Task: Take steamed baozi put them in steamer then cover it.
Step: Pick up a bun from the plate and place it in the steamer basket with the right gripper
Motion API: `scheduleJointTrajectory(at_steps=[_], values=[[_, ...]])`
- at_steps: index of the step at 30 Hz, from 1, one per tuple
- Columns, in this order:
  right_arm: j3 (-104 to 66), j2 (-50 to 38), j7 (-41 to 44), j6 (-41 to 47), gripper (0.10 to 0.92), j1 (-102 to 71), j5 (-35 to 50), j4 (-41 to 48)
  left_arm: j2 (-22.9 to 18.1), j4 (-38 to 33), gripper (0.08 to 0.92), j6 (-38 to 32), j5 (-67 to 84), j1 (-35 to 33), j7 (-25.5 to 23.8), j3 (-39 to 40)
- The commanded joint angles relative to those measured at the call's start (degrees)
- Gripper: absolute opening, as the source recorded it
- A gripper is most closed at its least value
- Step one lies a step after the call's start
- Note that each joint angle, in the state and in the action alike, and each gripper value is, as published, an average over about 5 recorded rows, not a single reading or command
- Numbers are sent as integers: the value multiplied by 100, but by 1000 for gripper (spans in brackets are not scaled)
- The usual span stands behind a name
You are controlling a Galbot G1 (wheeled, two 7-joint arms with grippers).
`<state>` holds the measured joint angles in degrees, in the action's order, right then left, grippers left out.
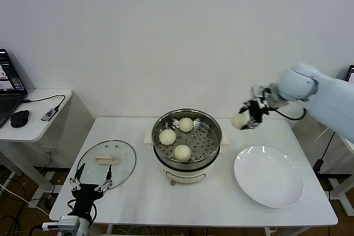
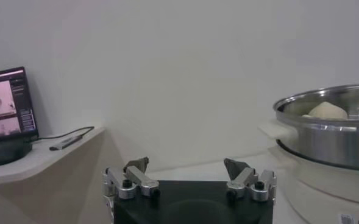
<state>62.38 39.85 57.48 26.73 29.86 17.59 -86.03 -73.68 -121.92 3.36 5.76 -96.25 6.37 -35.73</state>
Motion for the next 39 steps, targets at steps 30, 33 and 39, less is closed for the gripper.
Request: scheduleJointTrajectory(at_steps=[30, 33, 39], values=[[400, 1720, -1538, 1251, 605, -1114, 360, 827, -65, 15, 823, -9, 26, 21, -18, -21], [346, 1707, -1550, 1239, 605, -1131, 383, 811, -69, 19, 823, -10, 23, 19, -15, -21], [318, 1629, -1547, 1257, 610, -1059, 470, 701, -83, 19, 823, -12, 15, 19, -10, -17]])
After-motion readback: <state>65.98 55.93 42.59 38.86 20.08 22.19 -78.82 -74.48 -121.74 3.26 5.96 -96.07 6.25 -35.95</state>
